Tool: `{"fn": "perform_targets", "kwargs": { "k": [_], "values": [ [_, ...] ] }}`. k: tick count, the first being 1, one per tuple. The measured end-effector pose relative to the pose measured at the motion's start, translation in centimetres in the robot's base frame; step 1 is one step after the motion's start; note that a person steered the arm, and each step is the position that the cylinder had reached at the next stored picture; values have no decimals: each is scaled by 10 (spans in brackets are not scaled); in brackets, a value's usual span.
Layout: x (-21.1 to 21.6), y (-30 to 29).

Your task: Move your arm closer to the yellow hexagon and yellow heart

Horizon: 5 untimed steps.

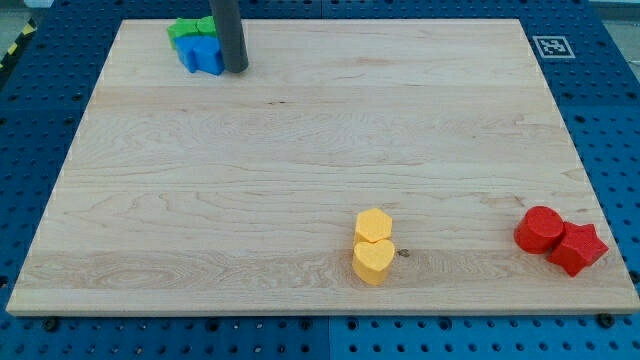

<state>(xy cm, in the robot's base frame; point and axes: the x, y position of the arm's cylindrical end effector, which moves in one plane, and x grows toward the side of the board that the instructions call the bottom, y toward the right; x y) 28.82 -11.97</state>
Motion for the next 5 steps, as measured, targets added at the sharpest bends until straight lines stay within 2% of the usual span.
{"fn": "perform_targets", "kwargs": {
  "k": [1, 2, 3, 4, 5],
  "values": [
    [4, 14],
    [35, 76],
    [90, 133],
    [149, 156],
    [179, 186]
  ]
}}
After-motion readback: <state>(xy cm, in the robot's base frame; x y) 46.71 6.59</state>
